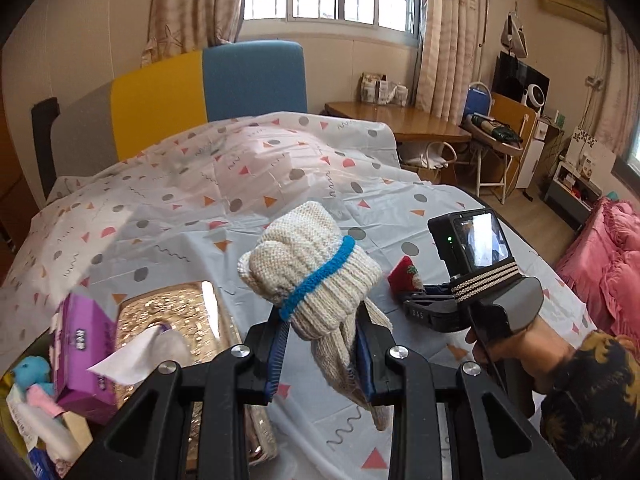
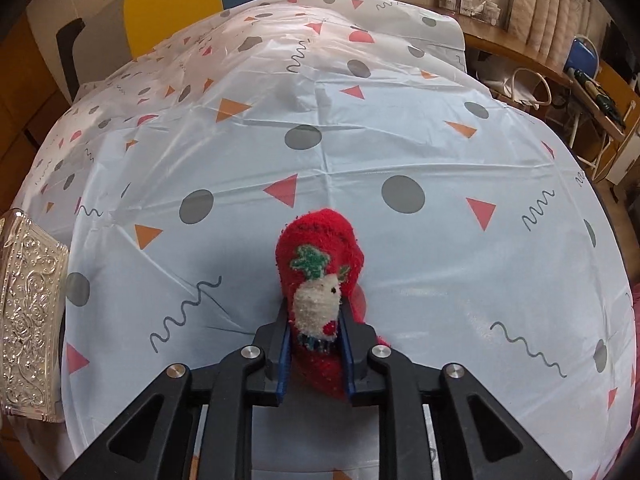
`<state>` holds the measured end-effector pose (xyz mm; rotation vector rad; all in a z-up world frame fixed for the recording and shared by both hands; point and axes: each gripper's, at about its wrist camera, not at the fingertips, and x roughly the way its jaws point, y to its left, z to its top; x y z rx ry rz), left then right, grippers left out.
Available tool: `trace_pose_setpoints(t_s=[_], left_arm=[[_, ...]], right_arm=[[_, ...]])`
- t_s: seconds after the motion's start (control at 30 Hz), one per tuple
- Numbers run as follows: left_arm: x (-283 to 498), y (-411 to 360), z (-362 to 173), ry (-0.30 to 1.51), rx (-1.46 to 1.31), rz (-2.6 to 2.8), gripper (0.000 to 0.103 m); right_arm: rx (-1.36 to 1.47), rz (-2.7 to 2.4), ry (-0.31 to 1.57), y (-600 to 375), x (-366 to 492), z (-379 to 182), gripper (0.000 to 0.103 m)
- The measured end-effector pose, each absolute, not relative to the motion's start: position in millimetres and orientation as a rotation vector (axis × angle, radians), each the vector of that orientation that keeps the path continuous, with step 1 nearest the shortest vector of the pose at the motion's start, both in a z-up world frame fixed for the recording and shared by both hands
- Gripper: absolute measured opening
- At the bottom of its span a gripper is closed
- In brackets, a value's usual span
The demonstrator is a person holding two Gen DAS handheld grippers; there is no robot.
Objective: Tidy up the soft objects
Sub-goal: 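Carry the white striped sock toward the tray with the left tool while the right tool holds the red sock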
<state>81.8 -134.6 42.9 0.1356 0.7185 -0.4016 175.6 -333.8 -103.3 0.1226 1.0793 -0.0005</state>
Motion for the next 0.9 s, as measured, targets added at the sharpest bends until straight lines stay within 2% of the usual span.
trace_pose_setpoints(t_s=[0.5, 0.9], left_arm=[[40, -81, 69, 0.641, 0.092, -0.389, 0.031], [23, 3, 77, 0.607, 0.03, -0.238, 0.031]], right_arm=[[-0.072, -0.031, 1.032, -315, 170, -108, 0.022], [-0.119, -0.05, 1.014, -308, 168, -110, 0.022]])
